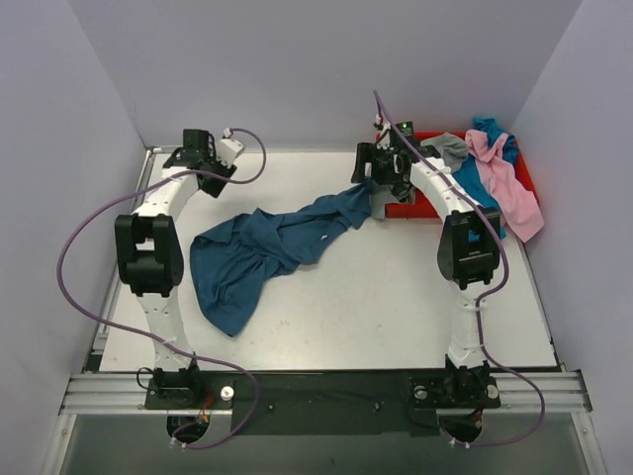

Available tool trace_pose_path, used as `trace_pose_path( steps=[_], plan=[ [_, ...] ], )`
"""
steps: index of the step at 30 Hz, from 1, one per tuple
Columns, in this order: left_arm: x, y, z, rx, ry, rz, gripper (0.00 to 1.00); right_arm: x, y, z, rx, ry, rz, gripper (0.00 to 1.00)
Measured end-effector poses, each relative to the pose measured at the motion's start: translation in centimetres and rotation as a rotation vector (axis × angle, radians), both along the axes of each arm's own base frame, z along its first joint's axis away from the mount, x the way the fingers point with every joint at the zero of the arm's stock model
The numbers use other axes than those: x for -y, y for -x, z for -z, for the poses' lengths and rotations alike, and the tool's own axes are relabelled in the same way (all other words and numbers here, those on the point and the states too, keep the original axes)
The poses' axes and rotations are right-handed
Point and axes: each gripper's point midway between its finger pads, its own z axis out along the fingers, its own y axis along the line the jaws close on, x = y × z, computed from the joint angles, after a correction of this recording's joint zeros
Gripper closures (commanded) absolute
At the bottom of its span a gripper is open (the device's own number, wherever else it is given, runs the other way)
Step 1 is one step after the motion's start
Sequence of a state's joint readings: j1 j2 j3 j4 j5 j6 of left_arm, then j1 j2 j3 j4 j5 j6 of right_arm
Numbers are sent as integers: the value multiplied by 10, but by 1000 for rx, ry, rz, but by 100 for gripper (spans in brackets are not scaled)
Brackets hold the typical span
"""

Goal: Fold and stack the t-shirts
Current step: Flatten out the tshirt

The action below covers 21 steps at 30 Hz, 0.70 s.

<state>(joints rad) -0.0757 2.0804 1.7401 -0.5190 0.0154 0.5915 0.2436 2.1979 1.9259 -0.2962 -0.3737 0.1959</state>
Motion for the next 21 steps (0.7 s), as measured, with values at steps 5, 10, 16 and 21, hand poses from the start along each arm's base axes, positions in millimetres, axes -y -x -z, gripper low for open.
trace_pose_path(
  steps=[5,10,16,21],
  plan=[
    [-4,16,-40,63,130,19,48,-9,13,-11,53,102,-36,16],
    [20,81,-74,18,237,123,49,-113,75,-39,137,82,-334,17],
    [15,148,-58,-173,379,69,49,-218,108,-42,92,-157,-538,30],
    [16,216,-14,-395,425,-28,49,-230,97,15,-75,-262,-506,35]
  ],
)
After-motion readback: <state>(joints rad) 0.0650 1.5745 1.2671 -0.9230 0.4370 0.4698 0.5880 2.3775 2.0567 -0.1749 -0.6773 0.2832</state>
